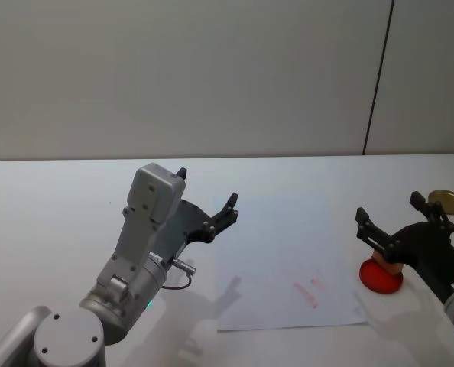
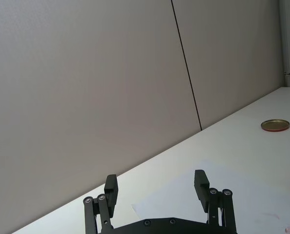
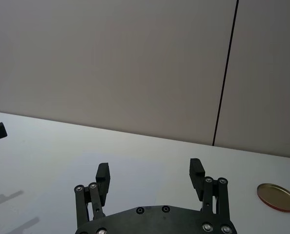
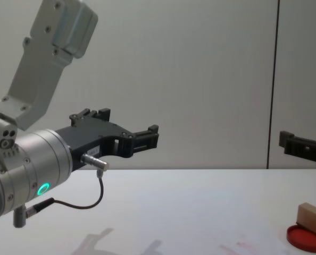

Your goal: Use the one hand to pick up the stamp and affix it onto the A4 paper.

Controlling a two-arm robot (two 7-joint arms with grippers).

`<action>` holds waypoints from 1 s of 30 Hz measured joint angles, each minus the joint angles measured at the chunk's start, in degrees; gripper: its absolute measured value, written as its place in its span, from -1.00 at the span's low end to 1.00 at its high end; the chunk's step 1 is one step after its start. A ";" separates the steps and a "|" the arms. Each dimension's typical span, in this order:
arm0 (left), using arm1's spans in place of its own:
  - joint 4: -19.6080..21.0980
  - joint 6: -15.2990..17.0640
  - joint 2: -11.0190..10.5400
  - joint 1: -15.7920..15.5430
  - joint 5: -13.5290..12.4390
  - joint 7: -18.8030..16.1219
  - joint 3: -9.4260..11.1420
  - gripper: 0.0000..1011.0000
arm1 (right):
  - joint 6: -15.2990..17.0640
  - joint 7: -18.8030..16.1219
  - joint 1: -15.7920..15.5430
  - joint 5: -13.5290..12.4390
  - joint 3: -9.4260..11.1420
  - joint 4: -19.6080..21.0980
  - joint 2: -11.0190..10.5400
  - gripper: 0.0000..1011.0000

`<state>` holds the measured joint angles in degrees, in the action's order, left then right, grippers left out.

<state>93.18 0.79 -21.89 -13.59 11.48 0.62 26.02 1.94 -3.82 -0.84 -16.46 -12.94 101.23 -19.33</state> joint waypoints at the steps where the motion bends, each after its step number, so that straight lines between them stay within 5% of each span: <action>1: 0.00 0.00 0.00 0.00 0.00 0.00 0.00 0.96 | 0.00 0.00 0.00 0.00 0.00 0.00 0.00 0.98; 30: 0.00 0.00 0.00 0.00 0.00 0.00 0.00 0.96 | 1.57 -1.92 0.66 -0.84 0.87 -1.76 -0.71 0.98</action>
<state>93.18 0.80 -21.90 -13.59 11.48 0.63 26.02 3.52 -5.74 -0.18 -17.30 -12.07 99.47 -20.05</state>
